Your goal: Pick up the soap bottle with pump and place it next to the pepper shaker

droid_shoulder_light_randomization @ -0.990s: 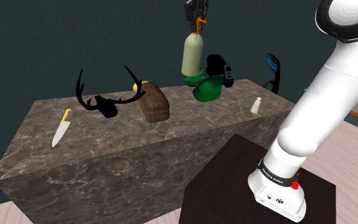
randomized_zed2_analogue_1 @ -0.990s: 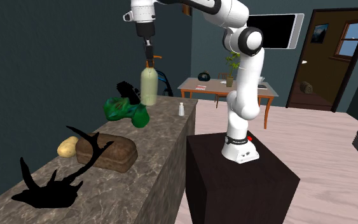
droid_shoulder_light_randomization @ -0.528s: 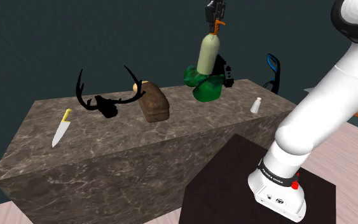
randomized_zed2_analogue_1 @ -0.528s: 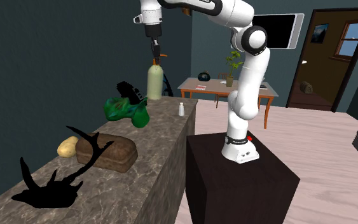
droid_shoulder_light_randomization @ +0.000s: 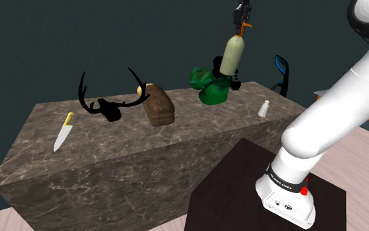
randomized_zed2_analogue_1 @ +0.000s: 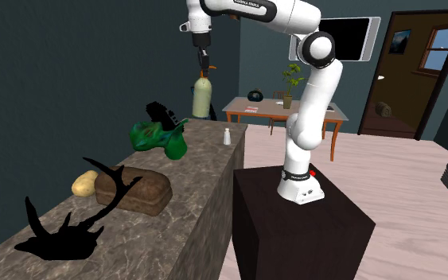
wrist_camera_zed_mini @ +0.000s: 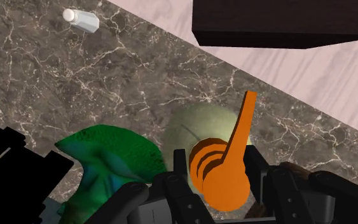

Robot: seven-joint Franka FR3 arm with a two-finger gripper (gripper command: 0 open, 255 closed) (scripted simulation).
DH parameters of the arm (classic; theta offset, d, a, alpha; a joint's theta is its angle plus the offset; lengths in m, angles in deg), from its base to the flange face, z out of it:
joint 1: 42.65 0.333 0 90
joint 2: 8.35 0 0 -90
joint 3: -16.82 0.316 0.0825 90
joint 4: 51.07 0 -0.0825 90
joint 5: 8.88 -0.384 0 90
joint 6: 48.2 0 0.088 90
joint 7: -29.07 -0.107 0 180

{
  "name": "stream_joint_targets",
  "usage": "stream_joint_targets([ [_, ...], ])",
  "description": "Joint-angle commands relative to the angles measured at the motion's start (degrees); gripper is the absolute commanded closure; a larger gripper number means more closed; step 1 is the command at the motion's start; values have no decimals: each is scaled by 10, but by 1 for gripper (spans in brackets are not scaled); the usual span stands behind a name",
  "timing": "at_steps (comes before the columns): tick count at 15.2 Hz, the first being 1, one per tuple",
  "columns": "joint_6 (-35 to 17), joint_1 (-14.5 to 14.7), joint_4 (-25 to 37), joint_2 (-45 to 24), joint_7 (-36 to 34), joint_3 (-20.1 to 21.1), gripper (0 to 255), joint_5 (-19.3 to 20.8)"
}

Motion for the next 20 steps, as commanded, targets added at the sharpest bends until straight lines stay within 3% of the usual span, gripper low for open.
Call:
stream_joint_targets([
  [1, -4, -10, -1, 2, 30, -18, 255, 5],
  [9, -24, -53, 20, -19, 150, -96, 255, 17],
  [17, -40, -100, 88, -84, 274, -175, 255, 3],
  [20, -65, -99, 48, -69, 266, -172, 255, 8],
])
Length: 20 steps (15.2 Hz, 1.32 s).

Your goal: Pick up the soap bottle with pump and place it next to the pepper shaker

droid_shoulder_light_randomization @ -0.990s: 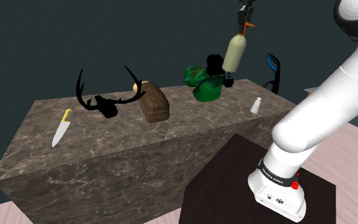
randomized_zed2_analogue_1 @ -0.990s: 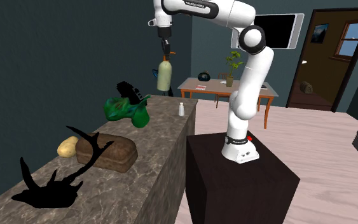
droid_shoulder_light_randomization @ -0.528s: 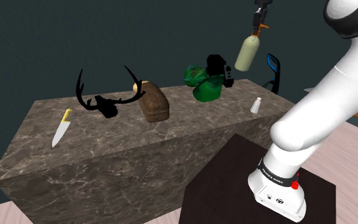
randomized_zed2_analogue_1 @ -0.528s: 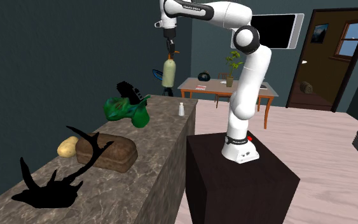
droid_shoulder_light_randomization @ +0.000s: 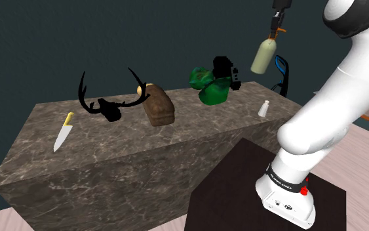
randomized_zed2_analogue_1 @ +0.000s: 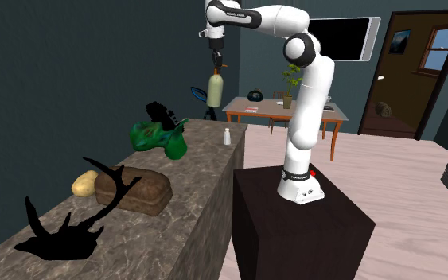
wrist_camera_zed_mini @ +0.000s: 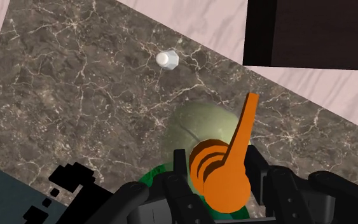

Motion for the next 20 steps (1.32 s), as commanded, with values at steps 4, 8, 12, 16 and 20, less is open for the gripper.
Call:
stream_joint_targets([
  [4, -40, 0, -57, 18, -8, 1, 255, 6],
  [8, -73, 0, -102, 31, -16, 2, 255, 10],
  [12, -104, -1, -144, 41, -23, 3, 255, 14],
  [16, -135, -2, -183, 49, -29, 2, 255, 17],
  [20, -166, -3, -219, 54, -34, 2, 255, 20],
])
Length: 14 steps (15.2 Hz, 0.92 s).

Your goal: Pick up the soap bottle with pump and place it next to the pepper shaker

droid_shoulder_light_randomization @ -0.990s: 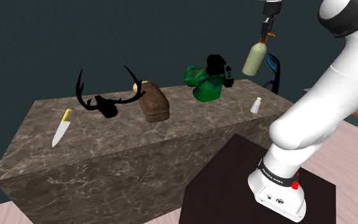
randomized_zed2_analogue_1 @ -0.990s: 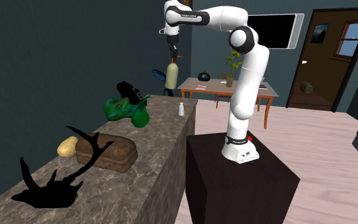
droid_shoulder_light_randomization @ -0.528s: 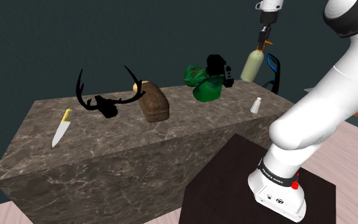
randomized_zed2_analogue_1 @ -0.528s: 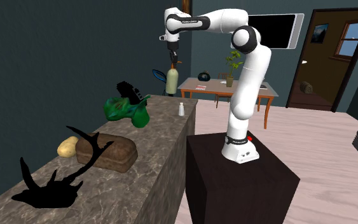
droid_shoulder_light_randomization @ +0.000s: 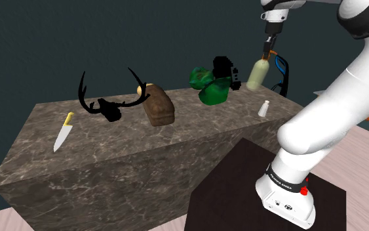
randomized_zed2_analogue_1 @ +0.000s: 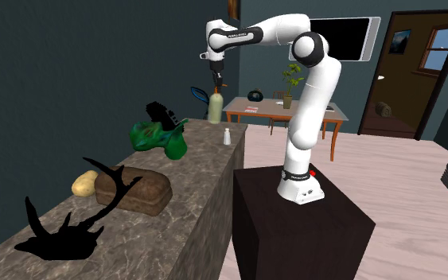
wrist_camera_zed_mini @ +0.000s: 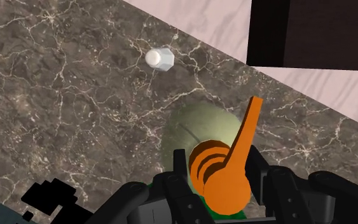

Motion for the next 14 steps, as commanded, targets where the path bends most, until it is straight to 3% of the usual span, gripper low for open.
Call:
stream_joint_targets([
  [1, -16, 0, -19, 3, -4, 0, 255, 2],
  [14, -115, -4, -119, 4, -18, -6, 255, 8],
])
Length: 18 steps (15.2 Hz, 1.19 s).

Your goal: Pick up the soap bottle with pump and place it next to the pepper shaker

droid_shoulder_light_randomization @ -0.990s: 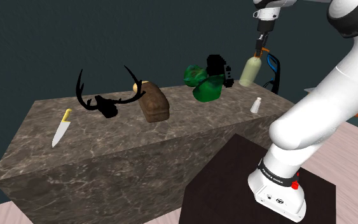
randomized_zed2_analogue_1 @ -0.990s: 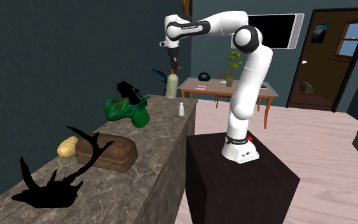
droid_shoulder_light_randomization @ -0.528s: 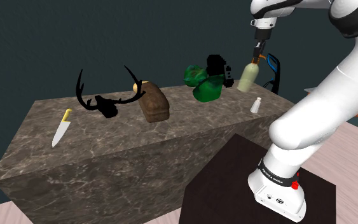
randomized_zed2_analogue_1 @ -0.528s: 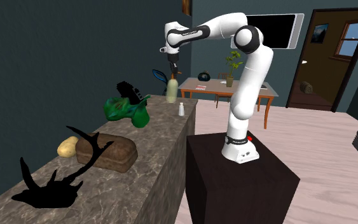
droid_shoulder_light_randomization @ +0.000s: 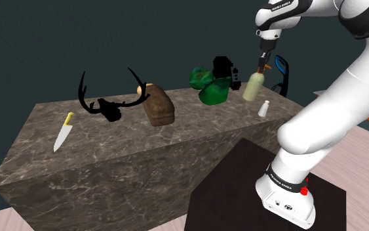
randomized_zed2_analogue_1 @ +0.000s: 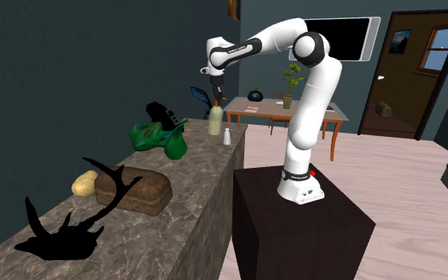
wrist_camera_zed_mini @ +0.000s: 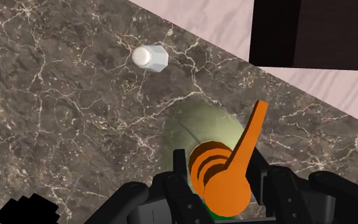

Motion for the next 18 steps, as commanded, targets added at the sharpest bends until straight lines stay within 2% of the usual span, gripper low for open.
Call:
stream_joint_targets([
  [1, -16, 0, -14, -2, -2, -1, 255, 1],
  [18, -148, -4, -112, -37, -13, -13, 255, 2],
])
